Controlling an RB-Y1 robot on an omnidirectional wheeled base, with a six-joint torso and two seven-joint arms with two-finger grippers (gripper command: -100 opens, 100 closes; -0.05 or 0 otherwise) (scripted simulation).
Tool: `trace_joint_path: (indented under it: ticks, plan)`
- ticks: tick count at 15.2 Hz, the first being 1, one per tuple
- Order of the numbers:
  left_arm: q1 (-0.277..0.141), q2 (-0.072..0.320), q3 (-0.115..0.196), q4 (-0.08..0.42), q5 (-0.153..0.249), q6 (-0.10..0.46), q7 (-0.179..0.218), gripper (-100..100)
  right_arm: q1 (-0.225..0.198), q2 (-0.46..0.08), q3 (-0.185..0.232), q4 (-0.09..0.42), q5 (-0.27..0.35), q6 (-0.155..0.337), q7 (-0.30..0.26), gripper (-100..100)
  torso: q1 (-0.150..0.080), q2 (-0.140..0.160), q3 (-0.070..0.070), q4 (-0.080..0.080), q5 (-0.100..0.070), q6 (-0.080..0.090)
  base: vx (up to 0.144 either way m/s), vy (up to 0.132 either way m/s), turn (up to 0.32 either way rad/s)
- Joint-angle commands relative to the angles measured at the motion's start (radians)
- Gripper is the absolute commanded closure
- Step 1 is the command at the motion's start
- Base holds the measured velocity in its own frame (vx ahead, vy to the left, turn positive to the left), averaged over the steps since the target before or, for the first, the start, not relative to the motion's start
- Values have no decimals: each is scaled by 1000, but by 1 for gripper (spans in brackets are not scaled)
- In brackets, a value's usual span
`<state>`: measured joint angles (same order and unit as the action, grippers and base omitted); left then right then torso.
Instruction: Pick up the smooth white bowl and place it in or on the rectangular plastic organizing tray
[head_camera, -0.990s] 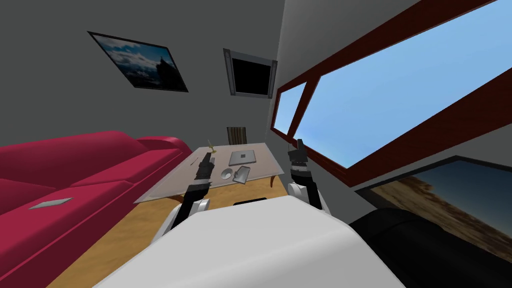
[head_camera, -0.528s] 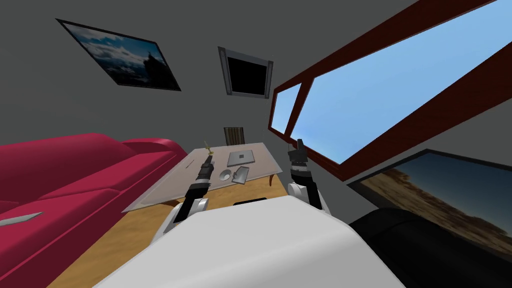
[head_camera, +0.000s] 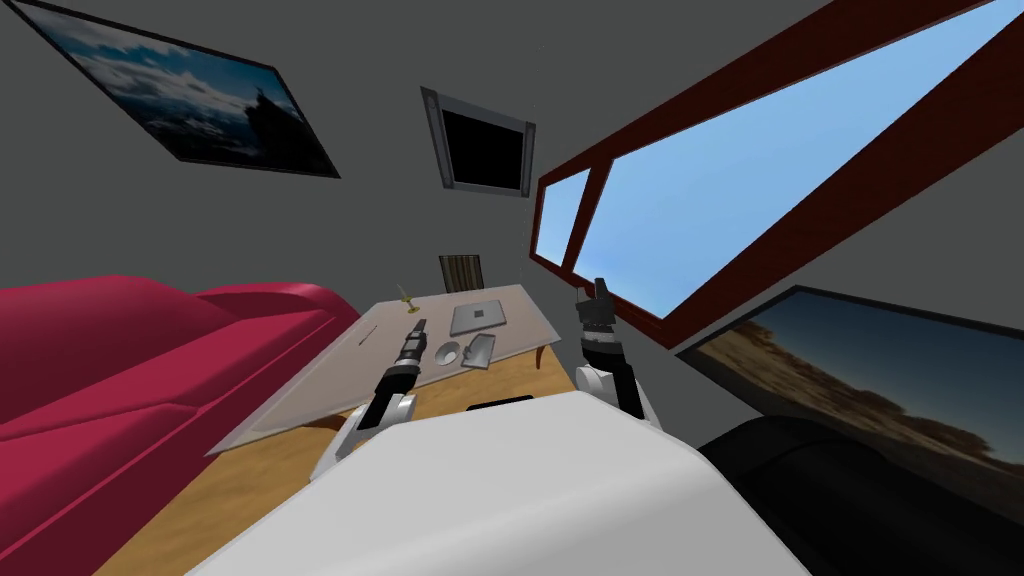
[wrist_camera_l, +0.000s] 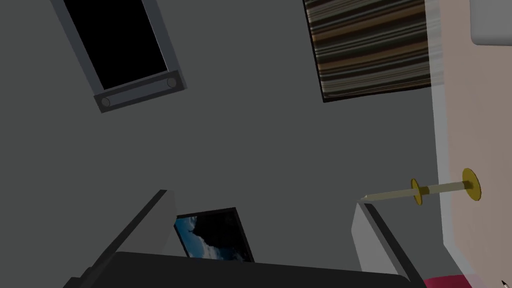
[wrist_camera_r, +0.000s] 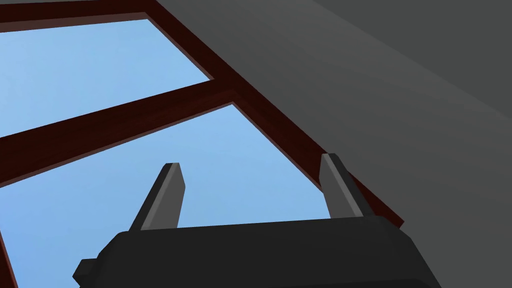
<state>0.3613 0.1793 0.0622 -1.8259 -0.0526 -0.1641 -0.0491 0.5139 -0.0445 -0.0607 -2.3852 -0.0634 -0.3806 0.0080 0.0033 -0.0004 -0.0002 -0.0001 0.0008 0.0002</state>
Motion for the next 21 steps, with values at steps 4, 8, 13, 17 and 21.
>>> trace_joint_path:
  ticks: [4,8,13,17,21]
  plan:
    - [-25,6,27,71,14,98,3,-100,0,0,0,0,0,0,0,0,0,0,0,0,0,0,-5,42,-133]
    - [-55,6,50,145,24,173,4,-100,0,0,0,0,0,0,0,0,0,0,0,0,0,0,-4,34,-130]
    - [-98,0,84,255,41,270,5,-100,0,0,0,0,0,0,0,0,0,0,0,0,0,0,-5,40,-140]
    - [-126,-6,106,326,51,345,5,-100,0,0,0,0,0,0,0,0,0,0,0,0,0,0,-8,38,-131]
    - [-153,-15,128,393,62,424,5,-100,0,0,0,0,0,0,0,0,0,0,0,0,0,0,-7,38,-125]
